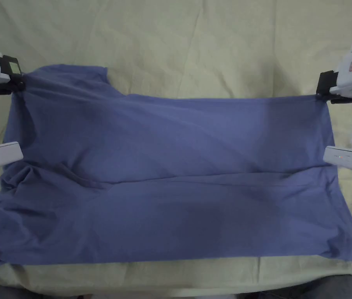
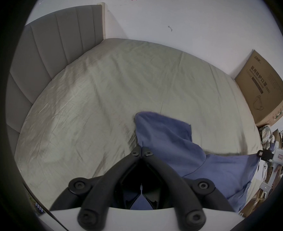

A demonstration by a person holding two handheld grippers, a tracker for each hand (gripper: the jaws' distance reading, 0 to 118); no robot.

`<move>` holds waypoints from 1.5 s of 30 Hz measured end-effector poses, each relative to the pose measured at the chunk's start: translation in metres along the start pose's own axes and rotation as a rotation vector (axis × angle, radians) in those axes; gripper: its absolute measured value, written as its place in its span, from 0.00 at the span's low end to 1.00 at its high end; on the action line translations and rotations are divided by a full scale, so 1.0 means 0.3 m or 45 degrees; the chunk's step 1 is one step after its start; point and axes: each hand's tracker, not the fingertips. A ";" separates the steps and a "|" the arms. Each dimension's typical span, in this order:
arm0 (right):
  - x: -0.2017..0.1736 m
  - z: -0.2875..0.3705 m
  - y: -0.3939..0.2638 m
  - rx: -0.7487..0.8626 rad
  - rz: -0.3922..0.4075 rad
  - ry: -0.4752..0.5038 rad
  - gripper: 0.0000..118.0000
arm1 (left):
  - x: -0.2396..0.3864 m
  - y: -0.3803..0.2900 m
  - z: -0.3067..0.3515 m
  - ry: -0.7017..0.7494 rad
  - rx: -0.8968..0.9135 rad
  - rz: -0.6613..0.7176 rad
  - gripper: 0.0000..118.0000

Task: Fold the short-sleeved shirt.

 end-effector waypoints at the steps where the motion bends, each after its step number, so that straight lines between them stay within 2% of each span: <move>1: 0.008 0.035 0.004 0.032 -0.011 0.014 0.02 | -0.006 -0.004 0.022 -0.008 0.009 0.001 0.00; 5: 0.023 0.256 -0.040 0.154 0.015 0.059 0.02 | -0.020 -0.073 0.186 -0.055 0.058 -0.003 0.00; 11: 0.062 0.486 -0.216 0.233 0.062 0.027 0.02 | -0.132 -0.222 0.413 -0.160 0.136 0.047 0.00; 14: 0.094 0.536 -0.328 0.240 0.032 0.028 0.02 | -0.175 -0.337 0.482 -0.178 0.142 0.056 0.00; 15: 0.104 0.549 -0.370 0.237 0.011 0.033 0.02 | -0.255 -0.317 0.444 -0.183 0.143 0.058 0.00; 18: 0.146 0.538 -0.480 0.207 -0.050 0.038 0.02 | -0.307 -0.428 0.444 -0.181 0.132 0.095 0.00; 25: 0.182 0.487 -0.720 0.086 -0.162 -0.006 0.02 | -0.317 -0.745 0.391 -0.076 -0.035 0.210 0.00; 26: 0.184 0.480 -0.741 0.080 -0.174 -0.009 0.02 | -0.328 -0.772 0.375 -0.071 -0.042 0.223 0.03; 27: 0.184 0.479 -0.755 0.079 -0.186 -0.013 0.03 | -0.324 -0.802 0.367 -0.016 -0.064 0.231 0.13; 28: 0.181 0.491 -0.766 0.085 -0.188 -0.024 0.06 | -0.328 -0.816 0.363 0.031 -0.063 0.231 0.35; 29: 0.180 0.507 -0.766 0.103 -0.167 -0.064 0.16 | -0.333 -0.816 0.369 0.065 -0.045 0.209 0.56; 30: 0.181 0.531 -0.754 0.130 -0.127 -0.097 0.34 | -0.339 -0.808 0.386 0.084 -0.013 0.194 0.71; 31: 0.181 0.555 -0.745 0.164 -0.098 -0.101 0.64 | -0.335 -0.798 0.408 0.101 0.042 0.179 0.85; 32: 0.175 0.608 -0.731 0.223 -0.060 -0.116 0.79 | -0.332 -0.780 0.441 0.107 0.125 0.153 0.91; 33: 0.162 0.662 -0.715 0.318 -0.023 -0.127 0.84 | -0.322 -0.757 0.485 0.109 0.217 0.127 0.94; 36: 0.107 0.825 -0.686 0.598 0.064 -0.133 0.85 | -0.245 -0.711 0.641 0.105 0.499 0.042 0.93; 39: 0.013 0.975 -0.703 0.878 0.117 -0.074 0.86 | -0.123 -0.739 0.782 0.110 0.821 -0.078 0.95; 41: -0.036 1.017 -0.720 1.007 0.128 -0.020 0.95 | -0.049 -0.771 0.842 0.125 0.980 -0.133 1.00; 43: -0.103 1.064 -0.756 1.096 0.153 0.017 1.00 | 0.012 -0.808 0.880 0.086 1.061 -0.174 1.00; 45: -0.171 1.086 -0.795 1.146 0.181 0.056 1.00 | 0.064 -0.837 0.901 0.062 1.083 -0.221 1.00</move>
